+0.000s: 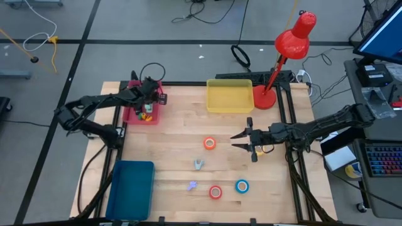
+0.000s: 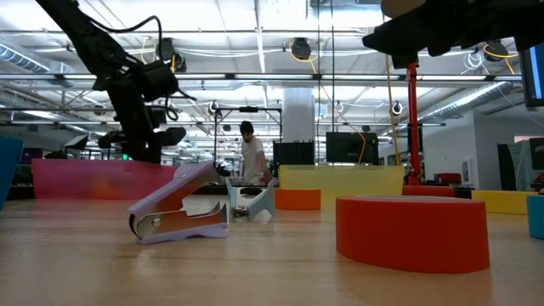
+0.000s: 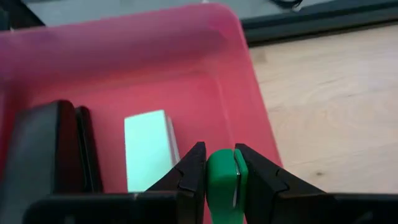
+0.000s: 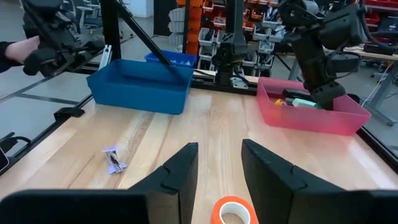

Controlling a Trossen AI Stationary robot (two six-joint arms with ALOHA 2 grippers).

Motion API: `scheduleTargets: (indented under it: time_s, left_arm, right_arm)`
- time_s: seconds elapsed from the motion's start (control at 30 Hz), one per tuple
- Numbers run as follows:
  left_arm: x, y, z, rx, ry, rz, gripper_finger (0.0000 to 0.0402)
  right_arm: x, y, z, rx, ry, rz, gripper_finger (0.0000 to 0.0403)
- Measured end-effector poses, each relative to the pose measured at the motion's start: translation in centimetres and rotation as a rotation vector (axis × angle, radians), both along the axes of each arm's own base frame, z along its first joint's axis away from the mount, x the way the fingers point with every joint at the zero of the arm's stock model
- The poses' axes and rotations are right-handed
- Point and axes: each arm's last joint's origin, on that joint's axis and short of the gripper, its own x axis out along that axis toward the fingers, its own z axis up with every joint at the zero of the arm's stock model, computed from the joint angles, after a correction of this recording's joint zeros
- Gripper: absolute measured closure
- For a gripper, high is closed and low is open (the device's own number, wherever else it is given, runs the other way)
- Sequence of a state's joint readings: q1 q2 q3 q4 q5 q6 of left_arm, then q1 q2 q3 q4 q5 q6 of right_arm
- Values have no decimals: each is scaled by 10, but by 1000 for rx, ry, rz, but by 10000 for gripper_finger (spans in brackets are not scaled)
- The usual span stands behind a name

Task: Pick and place Stapler, Stapler remover, tape
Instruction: Put the green stapler into the pink bin

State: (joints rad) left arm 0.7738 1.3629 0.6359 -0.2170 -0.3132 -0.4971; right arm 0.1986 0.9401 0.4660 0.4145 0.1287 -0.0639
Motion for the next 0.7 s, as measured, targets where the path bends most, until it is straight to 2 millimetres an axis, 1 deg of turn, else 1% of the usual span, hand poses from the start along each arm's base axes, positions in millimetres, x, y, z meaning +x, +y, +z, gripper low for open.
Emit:
scheduleTargets:
  time_s: [0.13,0.43,0.7]
  left_arm:
    - [1,0,-5,-36,12,-5,333]
    - [1,-2,-7,-87,-2,-45,302]
    - [1,-2,-8,-93,1,-41,253]
  right_arm:
    - [0,0,0,0,1,0,287]
    - [0,0,0,0,1,2,286]
    - [0,0,0,0,1,2,287]
